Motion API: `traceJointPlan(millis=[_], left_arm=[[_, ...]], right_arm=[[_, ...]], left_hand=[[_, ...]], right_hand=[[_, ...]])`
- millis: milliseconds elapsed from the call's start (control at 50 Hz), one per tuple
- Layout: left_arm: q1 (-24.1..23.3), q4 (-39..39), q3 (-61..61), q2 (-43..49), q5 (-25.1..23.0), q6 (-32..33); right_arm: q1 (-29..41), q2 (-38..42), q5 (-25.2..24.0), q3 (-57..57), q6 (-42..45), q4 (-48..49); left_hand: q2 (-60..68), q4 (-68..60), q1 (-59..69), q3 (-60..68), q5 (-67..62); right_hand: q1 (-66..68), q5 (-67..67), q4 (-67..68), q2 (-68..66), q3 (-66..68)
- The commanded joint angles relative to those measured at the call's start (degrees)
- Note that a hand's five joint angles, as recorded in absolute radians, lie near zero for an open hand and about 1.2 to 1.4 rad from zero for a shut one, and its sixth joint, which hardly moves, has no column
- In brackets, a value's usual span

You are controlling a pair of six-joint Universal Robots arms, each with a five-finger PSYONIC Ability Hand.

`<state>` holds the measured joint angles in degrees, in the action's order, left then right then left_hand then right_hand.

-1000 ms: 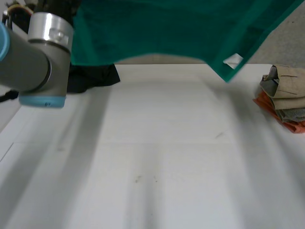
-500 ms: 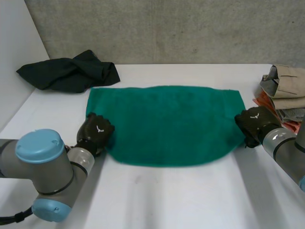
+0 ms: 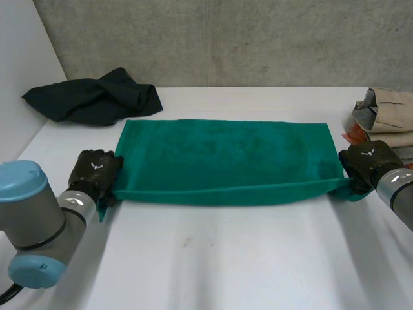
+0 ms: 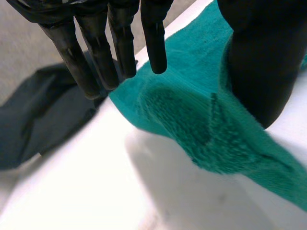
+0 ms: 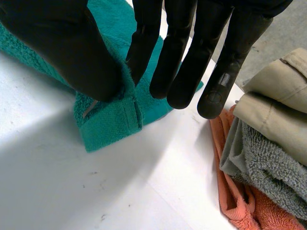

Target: Fold the laundry.

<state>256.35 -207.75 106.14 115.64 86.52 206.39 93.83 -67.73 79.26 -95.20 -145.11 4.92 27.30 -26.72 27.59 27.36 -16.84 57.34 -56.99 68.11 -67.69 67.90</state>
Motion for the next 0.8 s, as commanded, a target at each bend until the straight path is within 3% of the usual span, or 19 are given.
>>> traceJointPlan(millis=[20,80,100,240,360,480,540,640,800], left_arm=[[0.91,4.28,-0.85,0.28,0.85,-1.08],[1.17,4.46,-0.58,0.2,0.85,-0.9],[1.35,4.98,-0.41,0.11,0.67,-0.55],[2.23,15.08,1.17,-4.8,0.58,2.78],[1.26,28.53,6.79,-13.06,0.76,10.95],[0.47,34.08,13.03,-21.24,0.94,23.69],[-0.14,33.12,12.26,-21.34,0.32,28.35],[-1.02,26.8,5.06,-14.33,0.93,28.28],[-2.78,19.32,-8.74,-1.83,3.39,28.19]], right_arm=[[-0.05,0.05,0.01,-0.25,0.0,0.0],[-0.05,-0.03,-0.07,-0.25,0.09,-0.08],[0.03,-0.04,-0.16,-0.34,0.17,-0.26],[-0.05,-0.39,0.1,-0.87,3.5,-4.82],[-1.02,-6.97,-0.16,-4.11,16.94,-21.07],[-5.93,-11.19,-0.07,-9.57,32.58,-33.82],[-6.47,-11.11,-0.08,-8.44,30.16,-29.82],[-4.36,-9.71,-0.69,-5.01,24.09,-23.3],[3.02,1.89,1.42,8.87,15.21,-12.57]], left_hand=[[14.65,-15.24,14.37,14.59,-15.11],[33.13,-33.72,32.84,33.07,-33.59],[52.5,-53.09,52.21,52.44,-52.96],[52.7,-53.28,52.41,52.64,-53.16],[52.7,-53.28,52.41,52.64,-53.16],[52.7,-53.28,52.41,52.64,-53.16],[52.7,-53.28,52.41,52.64,-53.16],[52.7,-53.28,52.41,52.64,-53.16],[52.7,-53.28,52.41,52.64,-53.16]], right_hand=[[22.66,-13.01,11.89,-12.31,12.1],[22.66,-13.01,11.89,-12.31,12.1],[22.66,-13.01,11.89,-12.31,12.1],[22.66,-13.01,11.89,-12.31,12.1],[22.66,-13.01,11.89,-12.31,12.1],[22.66,-13.01,11.89,-12.31,12.1],[22.66,-13.01,11.89,-12.31,12.1],[22.66,-13.01,11.89,-12.31,12.1],[22.66,-13.01,11.89,-12.31,12.1]])
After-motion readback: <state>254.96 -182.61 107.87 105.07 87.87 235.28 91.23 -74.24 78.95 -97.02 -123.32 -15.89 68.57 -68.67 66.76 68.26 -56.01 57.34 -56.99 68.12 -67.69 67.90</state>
